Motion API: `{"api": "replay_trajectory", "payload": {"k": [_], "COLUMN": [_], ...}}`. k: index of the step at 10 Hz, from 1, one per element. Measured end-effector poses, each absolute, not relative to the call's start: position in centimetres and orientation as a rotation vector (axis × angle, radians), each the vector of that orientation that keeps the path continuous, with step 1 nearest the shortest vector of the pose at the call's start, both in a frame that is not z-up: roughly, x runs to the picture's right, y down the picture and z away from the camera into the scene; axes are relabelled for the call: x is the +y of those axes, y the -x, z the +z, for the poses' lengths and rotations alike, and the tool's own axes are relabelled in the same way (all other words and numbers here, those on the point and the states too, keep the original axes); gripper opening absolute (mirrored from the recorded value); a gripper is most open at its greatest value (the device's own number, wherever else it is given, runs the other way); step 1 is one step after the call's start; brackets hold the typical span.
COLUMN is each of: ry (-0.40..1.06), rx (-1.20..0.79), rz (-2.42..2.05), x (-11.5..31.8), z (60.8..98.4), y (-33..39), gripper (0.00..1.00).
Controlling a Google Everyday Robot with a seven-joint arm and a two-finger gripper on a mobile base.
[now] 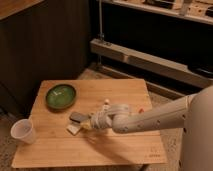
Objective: Place the eraser on the white sponge
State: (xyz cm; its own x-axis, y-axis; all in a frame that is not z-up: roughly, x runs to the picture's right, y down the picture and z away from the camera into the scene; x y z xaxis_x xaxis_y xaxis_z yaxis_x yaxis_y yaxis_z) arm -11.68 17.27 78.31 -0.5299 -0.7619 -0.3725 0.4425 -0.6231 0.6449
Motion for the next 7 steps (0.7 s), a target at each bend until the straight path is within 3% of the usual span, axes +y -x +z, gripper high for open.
{"api": "replay_trajectory", "payload": {"k": [7], "ry": [-0.917], "rx": [-0.639], "rz": [-2.150], "x": [17.33], "z": [78.27], "y": [12.64], "gripper": [0.00]}}
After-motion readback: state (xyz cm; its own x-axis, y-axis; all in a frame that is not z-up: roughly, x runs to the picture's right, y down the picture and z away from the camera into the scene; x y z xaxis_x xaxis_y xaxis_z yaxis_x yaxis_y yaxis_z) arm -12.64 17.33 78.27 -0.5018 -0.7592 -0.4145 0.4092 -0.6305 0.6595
